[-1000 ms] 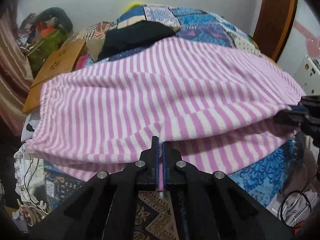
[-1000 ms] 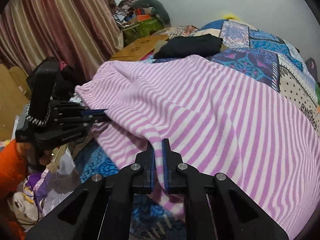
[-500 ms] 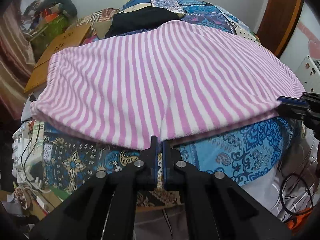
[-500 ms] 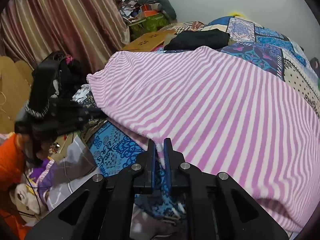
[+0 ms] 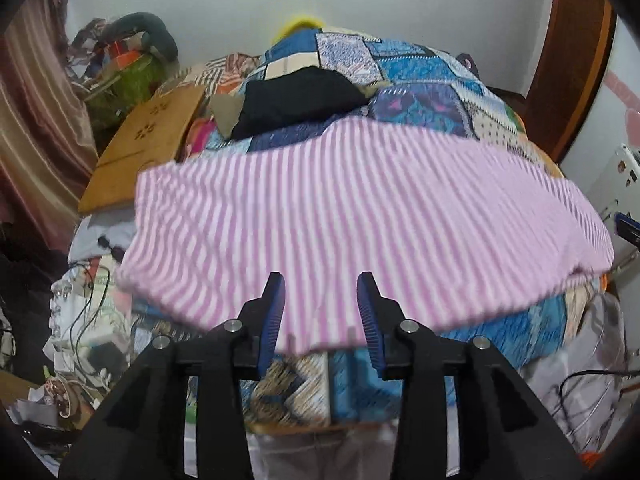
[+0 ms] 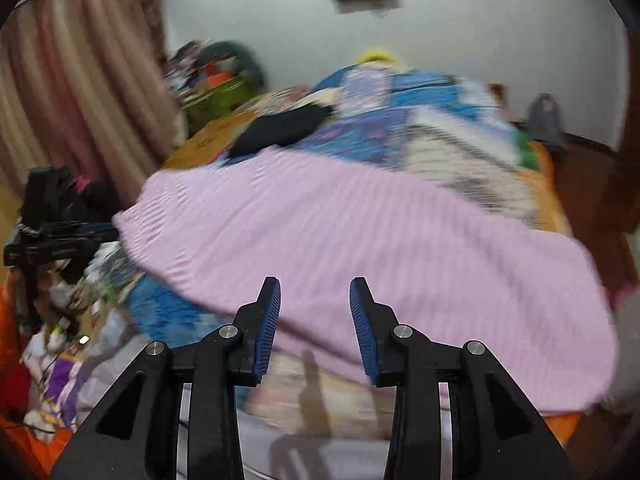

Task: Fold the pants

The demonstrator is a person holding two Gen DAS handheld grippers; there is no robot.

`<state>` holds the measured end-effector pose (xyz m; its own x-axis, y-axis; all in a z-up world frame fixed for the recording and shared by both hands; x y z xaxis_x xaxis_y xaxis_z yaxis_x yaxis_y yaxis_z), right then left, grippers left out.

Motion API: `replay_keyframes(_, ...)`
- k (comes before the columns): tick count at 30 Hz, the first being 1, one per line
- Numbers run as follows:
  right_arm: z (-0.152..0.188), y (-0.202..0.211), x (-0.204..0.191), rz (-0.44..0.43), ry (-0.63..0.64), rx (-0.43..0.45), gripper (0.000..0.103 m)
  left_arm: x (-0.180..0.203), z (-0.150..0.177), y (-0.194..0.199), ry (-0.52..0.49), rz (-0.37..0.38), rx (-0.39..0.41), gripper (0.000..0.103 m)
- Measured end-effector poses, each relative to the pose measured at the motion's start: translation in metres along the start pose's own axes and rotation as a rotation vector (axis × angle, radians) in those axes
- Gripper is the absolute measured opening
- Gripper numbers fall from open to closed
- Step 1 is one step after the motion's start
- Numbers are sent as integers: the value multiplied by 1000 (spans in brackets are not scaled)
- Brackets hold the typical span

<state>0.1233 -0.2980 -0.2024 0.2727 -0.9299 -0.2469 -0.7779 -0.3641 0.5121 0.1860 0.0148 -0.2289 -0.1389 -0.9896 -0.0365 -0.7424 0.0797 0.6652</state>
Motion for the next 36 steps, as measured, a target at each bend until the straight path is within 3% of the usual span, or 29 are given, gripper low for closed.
replay_keyframes(8,-35,88,120,303,-20,69,33,57,-50,-48,12,41,6,45)
replay_keyframes(13,-48,124,173,463,28,41,35,95,-72,-83,-14,65,1,48)
replay_keyframes(15,-48,127,187,504,32,29,41,109,-79,-98,-16,72,-4,53)
replay_keyframes(20,-37,104,222,486,-31,4,46,134,-86,-131,-36,75,-29,56)
replay_keyframes(30,0,-1,258,321,-190,-92,48,152,-69,-193,-94,19,-127,57)
replay_keyframes(36,13,-48,277,300,-215,-171,48,148,-68,-201,-70,-5,-112,70)
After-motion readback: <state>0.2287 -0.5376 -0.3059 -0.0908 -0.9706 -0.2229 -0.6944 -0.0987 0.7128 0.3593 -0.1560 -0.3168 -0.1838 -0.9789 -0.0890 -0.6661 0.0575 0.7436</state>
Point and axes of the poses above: each gripper's, at about its wrist camera, not at the fingertips, and y roughly against the way its jaws point, x to its right, z to its underside, the point moved 2 cm from there along -y, roughly the way its jaws point, and after that the axes turned 13 degrees about x, right-handed, at the moved point
